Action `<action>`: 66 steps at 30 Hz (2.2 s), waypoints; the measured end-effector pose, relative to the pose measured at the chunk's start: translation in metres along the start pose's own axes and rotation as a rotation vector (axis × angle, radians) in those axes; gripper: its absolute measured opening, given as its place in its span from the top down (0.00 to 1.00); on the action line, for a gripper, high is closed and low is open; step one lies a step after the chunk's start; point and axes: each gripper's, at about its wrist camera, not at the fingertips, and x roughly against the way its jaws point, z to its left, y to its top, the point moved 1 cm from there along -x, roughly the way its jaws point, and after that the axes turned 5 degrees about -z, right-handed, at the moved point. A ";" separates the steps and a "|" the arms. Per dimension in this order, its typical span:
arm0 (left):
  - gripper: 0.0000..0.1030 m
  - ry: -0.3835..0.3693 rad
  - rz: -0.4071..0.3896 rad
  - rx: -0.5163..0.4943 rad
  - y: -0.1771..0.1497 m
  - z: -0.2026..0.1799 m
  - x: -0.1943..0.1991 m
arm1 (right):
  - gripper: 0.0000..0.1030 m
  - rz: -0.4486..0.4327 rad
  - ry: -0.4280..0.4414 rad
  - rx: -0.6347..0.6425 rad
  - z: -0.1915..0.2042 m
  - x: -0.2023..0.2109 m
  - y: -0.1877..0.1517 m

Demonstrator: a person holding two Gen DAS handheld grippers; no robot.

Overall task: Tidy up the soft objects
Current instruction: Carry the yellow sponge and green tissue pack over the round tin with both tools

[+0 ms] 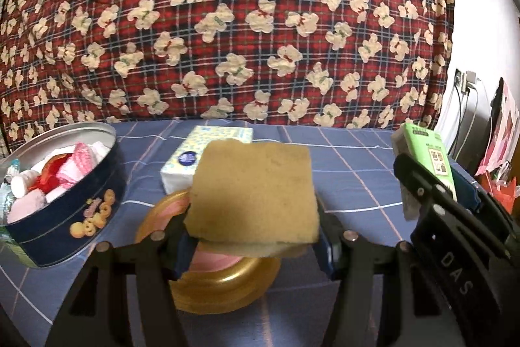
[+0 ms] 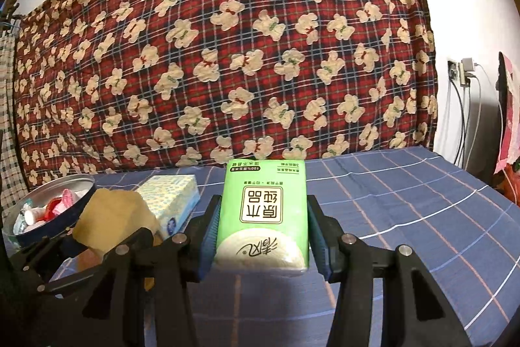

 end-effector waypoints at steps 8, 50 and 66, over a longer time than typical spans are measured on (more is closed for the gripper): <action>0.42 0.067 -0.006 0.021 0.001 0.040 0.005 | 0.49 0.020 0.055 0.010 0.030 -0.002 -0.004; 0.42 0.360 -0.078 0.176 0.024 0.247 0.048 | 0.49 0.068 0.388 0.045 0.234 -0.027 0.001; 0.42 0.434 -0.038 0.178 0.038 0.299 0.024 | 0.49 0.051 0.435 0.064 0.292 -0.054 0.019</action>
